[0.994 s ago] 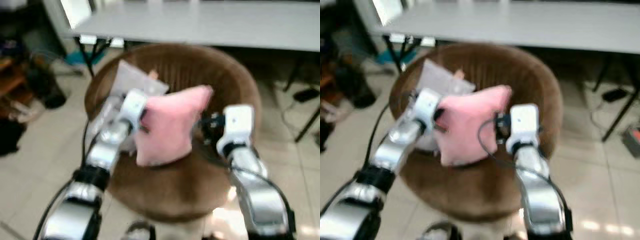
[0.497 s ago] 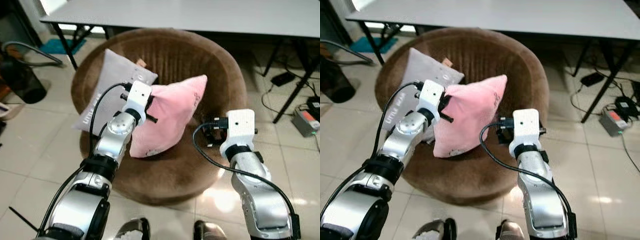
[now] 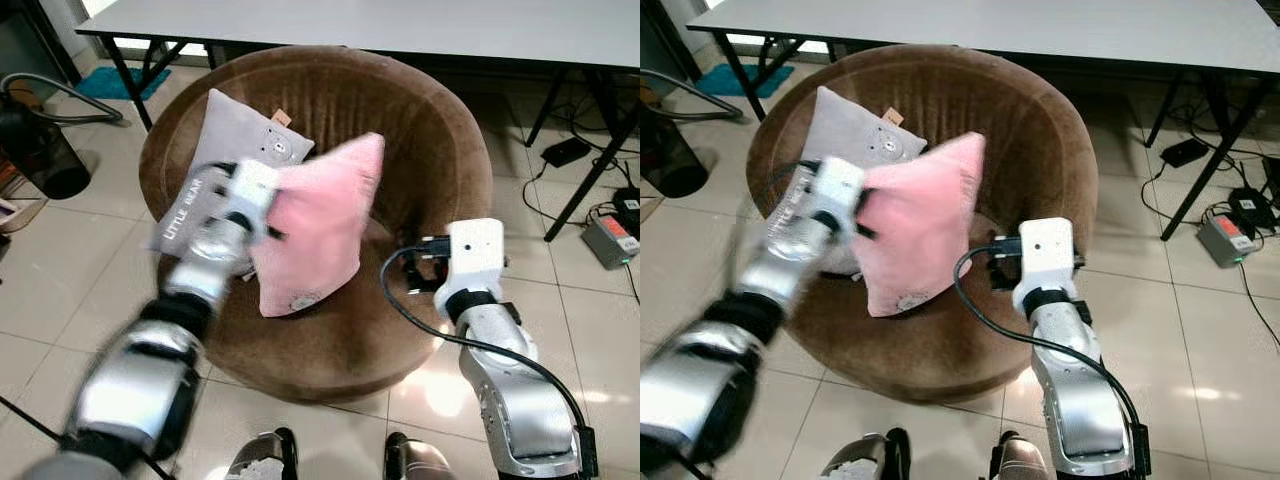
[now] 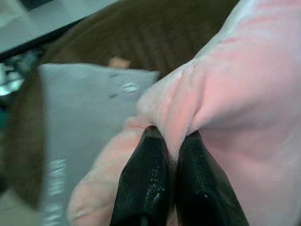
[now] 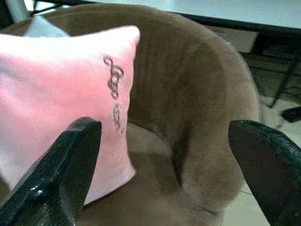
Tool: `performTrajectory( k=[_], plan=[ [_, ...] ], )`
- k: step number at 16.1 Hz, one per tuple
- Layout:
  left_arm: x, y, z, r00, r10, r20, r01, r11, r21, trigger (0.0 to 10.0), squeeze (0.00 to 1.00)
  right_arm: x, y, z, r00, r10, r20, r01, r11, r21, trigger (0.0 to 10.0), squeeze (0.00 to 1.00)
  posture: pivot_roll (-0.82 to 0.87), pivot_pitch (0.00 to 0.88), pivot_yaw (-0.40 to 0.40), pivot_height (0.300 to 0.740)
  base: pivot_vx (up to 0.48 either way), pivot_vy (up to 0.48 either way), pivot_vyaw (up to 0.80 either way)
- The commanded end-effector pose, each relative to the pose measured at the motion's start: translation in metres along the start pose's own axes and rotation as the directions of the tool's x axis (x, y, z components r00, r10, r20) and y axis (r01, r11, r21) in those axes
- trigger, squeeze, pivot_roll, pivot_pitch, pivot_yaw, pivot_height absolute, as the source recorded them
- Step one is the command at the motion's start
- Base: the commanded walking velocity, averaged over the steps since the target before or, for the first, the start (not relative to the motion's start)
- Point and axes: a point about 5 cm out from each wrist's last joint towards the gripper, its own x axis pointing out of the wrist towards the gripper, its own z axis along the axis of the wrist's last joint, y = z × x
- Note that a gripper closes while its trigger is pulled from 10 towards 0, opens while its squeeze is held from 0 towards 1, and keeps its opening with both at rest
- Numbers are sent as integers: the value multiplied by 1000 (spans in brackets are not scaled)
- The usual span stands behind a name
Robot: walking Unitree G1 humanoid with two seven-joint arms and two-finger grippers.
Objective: Move the pillow to the sofa from floor
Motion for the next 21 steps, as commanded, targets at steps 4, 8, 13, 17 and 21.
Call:
performTrajectory(
  k=[4, 8, 13, 17, 21],
  plan=[
    [-2, 55, 28, 982, 168, 87, -175, 981, 86, 10000, 1000, -7, 17, 4, 975, 218, 49, -221, 973, 66, 10000, 0, -100, 130, 49, 740, 0, 0, 0],
    [-6, 85, 53, 953, 249, 173, -273, 952, 136, 10000, 1000, -10, 17, 2, 938, 339, 77, -345, 935, 85, 10000, 0, -95, 105, 44, 740, 0, 0, 0],
    [-3, 56, 55, 956, 81, 282, -35, 986, -166, 10000, 0, -2, -10, -16, 995, 97, -26, -97, 995, -5, 10000, 0, -96, 53, 62, 740, 0, 0, 0],
    [-40, -26, 9, 937, -174, 302, 235, 956, -178, 10000, 0, -14, -41, -36, 974, -188, -129, 189, 982, -5, 10000, 0, -101, 35, 47, 740, 0, 0, -800],
    [-69, -48, -9, 950, -157, 268, 228, 939, -259, 10000, 0, -14, -43, -33, 966, -234, -110, 230, 972, -47, 10000, 0, -94, 31, 29, 740, 0, 0, -800]
  ],
)
